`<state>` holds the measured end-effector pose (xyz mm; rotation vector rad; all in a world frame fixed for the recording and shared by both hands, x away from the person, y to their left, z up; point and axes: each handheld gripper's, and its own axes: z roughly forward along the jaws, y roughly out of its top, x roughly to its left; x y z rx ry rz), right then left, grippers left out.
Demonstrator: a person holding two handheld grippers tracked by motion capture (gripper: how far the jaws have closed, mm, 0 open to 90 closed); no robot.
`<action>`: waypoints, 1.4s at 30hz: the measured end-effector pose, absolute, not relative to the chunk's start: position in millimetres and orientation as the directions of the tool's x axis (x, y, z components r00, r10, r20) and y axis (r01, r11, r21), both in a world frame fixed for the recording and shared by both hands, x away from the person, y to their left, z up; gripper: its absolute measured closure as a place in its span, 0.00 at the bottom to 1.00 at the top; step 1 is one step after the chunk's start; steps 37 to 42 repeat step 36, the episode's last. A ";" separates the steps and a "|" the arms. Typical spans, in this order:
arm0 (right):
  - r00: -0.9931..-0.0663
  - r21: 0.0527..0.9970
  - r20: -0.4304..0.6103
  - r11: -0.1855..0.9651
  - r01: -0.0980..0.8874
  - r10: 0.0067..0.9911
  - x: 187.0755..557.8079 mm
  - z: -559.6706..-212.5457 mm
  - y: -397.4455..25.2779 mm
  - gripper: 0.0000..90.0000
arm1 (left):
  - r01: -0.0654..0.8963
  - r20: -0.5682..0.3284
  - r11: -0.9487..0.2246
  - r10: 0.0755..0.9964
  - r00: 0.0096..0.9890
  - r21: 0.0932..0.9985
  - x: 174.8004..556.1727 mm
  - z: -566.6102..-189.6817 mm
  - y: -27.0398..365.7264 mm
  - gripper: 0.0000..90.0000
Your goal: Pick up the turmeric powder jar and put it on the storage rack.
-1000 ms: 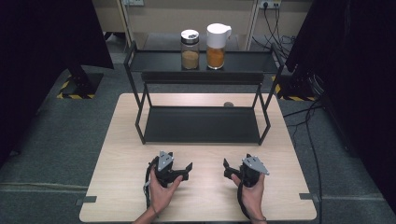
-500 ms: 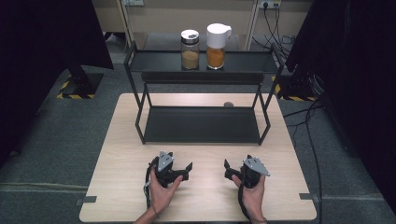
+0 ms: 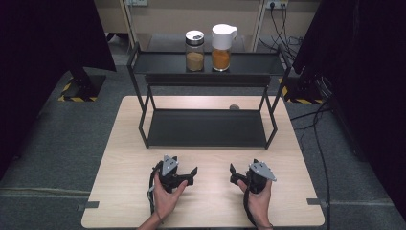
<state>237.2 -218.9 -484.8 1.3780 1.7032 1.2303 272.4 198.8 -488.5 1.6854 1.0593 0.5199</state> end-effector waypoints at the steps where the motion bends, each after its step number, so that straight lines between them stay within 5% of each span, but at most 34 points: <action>1: -0.265 0.924 0.081 0.028 0.382 0.961 236.9 -484.8 -218.3 0.03 | 0.396 -0.151 -0.078 0.843 0.517 0.915 272.4 -488.5 198.7 0.03; 42: -0.264 0.924 0.079 0.029 0.382 0.961 236.8 -484.8 -217.9 0.03 | 0.394 -0.147 -0.086 0.839 0.524 0.915 272.1 -488.2 197.3 0.03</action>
